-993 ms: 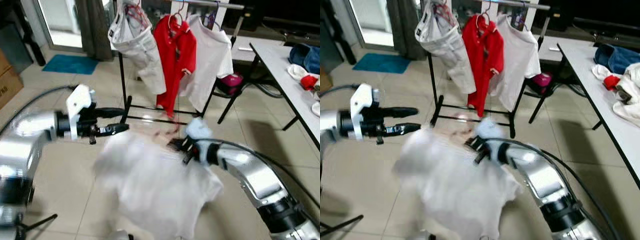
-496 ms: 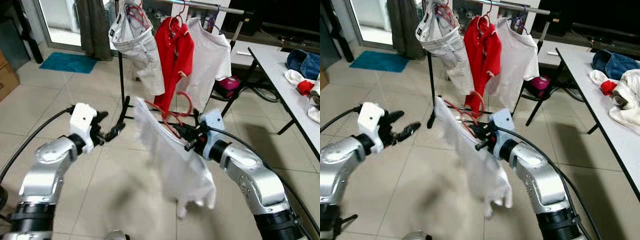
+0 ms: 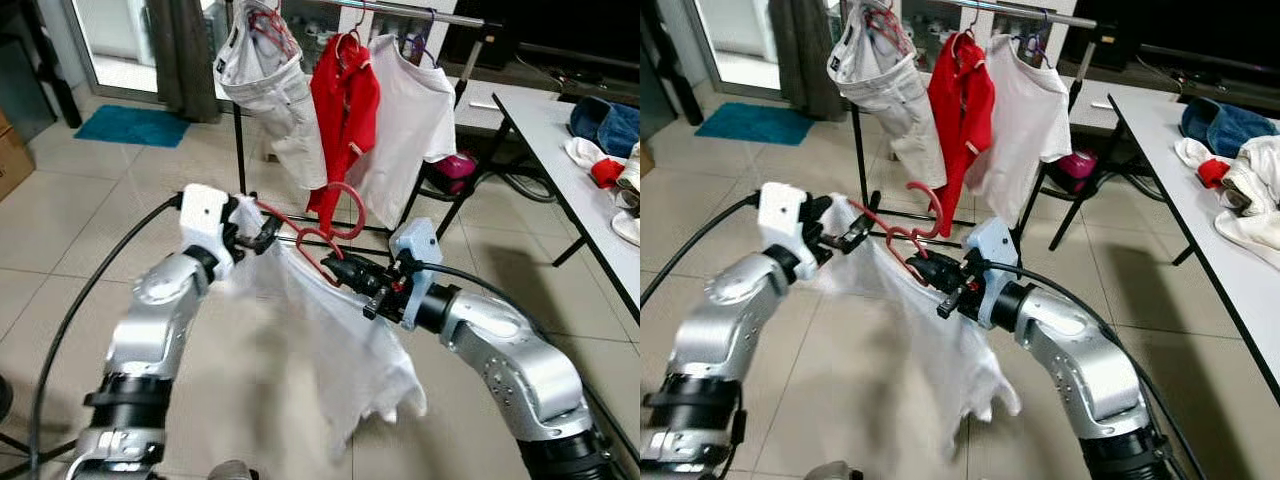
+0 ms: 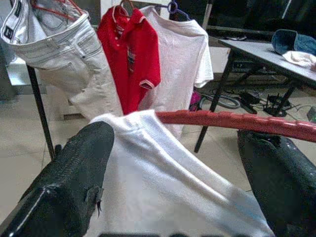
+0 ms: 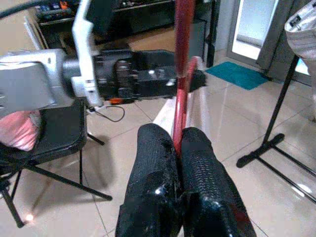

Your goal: Hang hanger

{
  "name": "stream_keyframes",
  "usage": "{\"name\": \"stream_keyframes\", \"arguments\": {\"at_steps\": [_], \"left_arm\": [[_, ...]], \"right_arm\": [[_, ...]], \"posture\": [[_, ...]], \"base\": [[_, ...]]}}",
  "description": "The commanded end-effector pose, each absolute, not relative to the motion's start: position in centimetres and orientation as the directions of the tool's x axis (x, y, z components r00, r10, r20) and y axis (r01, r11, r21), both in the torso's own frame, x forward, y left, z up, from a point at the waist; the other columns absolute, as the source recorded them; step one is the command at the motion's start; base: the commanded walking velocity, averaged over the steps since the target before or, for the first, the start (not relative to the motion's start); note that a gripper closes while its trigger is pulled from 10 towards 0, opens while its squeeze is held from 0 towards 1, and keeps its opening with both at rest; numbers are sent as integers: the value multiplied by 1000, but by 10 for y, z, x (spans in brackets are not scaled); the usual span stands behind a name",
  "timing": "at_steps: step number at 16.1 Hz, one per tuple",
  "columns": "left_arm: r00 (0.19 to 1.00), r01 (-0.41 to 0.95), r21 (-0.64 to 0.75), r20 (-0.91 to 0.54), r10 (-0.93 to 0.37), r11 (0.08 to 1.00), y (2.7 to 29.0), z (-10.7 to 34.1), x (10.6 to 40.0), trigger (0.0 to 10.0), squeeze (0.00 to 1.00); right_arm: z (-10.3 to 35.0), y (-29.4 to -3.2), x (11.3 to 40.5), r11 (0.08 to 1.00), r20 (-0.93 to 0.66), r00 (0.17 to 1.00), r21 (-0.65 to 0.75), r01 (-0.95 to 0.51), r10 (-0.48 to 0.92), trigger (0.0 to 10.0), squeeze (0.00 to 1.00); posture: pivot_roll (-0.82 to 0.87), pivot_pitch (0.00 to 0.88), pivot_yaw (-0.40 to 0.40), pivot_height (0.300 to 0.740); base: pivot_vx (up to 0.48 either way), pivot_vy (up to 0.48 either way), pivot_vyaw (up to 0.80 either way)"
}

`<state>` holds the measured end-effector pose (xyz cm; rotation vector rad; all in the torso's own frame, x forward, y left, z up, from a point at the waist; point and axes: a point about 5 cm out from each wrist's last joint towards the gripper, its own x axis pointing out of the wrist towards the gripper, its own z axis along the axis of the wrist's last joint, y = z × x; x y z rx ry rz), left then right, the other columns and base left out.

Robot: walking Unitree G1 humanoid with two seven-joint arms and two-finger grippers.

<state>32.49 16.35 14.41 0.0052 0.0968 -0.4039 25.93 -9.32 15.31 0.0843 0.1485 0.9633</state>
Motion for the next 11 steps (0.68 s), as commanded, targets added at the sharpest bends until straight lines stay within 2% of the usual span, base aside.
{"name": "stream_keyframes", "arguments": {"at_steps": [1, 2, 11], "left_arm": [[916, 386, -28, -105, -387, 922, 157, 146, 329, 4431, 0], [918, 377, -28, -118, -378, 926, 156, 145, 330, 0, 0], [926, 347, -1, -156, -343, 938, 155, 142, 334, 0, 0]], "right_arm": [[160, -91, 256, 531, -63, 527, 134, -837, 847, 0, 0], [160, -91, 256, 527, -61, 524, 134, -839, 850, 0, 0], [165, -90, 259, 506, -43, 506, 154, -848, 861, 0, 0]], "posture": [[-48, 0, -57, 740], [-48, 0, -54, 740], [-40, 0, -54, 740]], "base": [[0, 0, 0], [0, 0, 0], [0, 0, 0]]}}
